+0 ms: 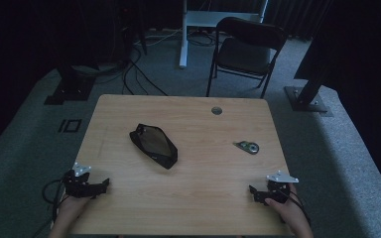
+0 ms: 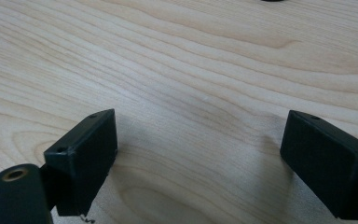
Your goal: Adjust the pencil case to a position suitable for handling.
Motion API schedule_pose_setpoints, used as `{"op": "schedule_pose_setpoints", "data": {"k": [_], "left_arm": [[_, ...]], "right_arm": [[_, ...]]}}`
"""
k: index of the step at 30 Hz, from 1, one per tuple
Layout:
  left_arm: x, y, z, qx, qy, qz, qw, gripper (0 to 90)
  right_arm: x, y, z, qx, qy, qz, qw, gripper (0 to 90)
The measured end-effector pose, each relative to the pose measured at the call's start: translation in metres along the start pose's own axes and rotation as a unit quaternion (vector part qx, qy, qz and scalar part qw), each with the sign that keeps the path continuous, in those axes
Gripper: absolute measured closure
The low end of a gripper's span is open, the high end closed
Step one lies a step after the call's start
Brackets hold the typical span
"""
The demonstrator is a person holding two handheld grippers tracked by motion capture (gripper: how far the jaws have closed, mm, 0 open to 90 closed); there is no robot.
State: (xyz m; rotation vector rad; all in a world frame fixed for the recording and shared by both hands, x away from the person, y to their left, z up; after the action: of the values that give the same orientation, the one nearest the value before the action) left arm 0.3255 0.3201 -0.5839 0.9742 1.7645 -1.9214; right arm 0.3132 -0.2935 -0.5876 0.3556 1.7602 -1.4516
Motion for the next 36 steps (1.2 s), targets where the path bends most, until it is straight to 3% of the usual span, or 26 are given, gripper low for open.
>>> {"op": "schedule_pose_setpoints", "data": {"k": [20, 30, 36], "left_arm": [[0.000, 0.000, 0.000, 0.000, -0.002, 0.000, 1.0000, 0.5], [0.000, 0.000, 0.000, 0.000, -0.002, 0.000, 1.0000, 0.4], [0.000, 0.000, 0.000, 0.000, -0.002, 0.000, 1.0000, 0.4]], "right_arm": [[-0.001, 0.001, -0.001, 0.008, 0.006, 0.002, 0.9999, 10.9], [-0.005, 0.004, -0.003, -0.007, 0.006, 0.006, 0.9999, 12.8], [-0.011, 0.009, -0.012, -0.021, -0.002, 0.004, 0.9998, 12.9]]}}
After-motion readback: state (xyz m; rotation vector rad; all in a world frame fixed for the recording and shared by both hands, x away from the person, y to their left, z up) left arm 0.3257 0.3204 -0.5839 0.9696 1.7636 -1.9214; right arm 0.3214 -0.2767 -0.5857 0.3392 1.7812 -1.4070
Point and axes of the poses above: each handheld gripper's, and its own axes: y roughly forward along the jaws, x roughly out of its underside, z roughly to its right, the point moved 5 cm from there along y, roughly forward along the jaws
